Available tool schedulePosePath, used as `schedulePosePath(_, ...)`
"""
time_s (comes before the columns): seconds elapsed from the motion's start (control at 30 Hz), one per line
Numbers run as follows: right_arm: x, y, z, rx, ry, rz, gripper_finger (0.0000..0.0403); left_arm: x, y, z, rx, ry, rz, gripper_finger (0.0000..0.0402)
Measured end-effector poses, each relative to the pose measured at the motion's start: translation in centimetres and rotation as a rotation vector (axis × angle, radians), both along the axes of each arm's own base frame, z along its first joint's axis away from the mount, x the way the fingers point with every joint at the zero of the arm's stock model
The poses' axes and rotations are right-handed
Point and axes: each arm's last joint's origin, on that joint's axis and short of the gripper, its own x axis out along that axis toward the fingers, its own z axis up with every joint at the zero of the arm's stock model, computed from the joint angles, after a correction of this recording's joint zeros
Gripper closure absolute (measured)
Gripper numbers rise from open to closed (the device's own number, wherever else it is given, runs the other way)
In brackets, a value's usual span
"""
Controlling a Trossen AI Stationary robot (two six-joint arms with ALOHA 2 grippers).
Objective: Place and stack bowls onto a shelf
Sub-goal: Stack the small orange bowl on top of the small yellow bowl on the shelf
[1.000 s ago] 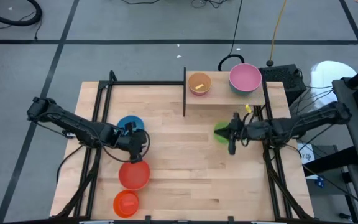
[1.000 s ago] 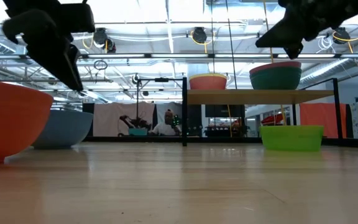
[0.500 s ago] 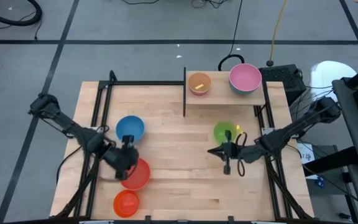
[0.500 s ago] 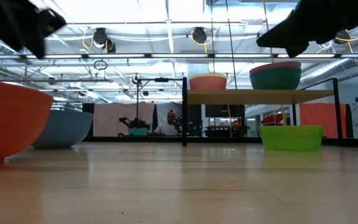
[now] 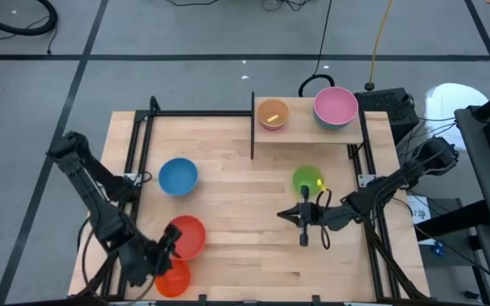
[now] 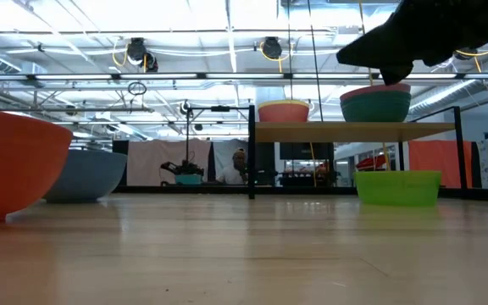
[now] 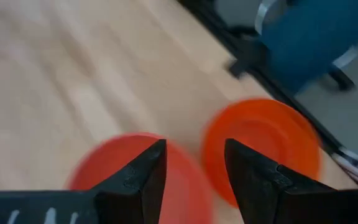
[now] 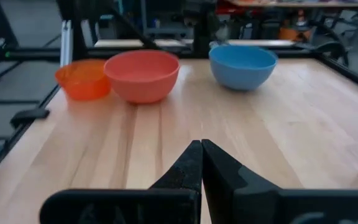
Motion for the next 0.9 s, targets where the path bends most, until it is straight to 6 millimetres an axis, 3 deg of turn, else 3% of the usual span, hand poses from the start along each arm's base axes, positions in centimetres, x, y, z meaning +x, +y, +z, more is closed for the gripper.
schedulePosePath(0.43, 0.0, 2.5, -1.2, 0.144, -0.065, -0.020, 0.0403, -2.4, -6.1, -5.2, 0.081, 0.135, -0.163, 0.0234)
schedulePosePath(0.9, 0.9, 3.6, -3.3, 0.166, -0.130, -0.078, 0.0403, -4.7, -8.7, -7.7, 0.092, 0.228, -0.160, 0.0234)
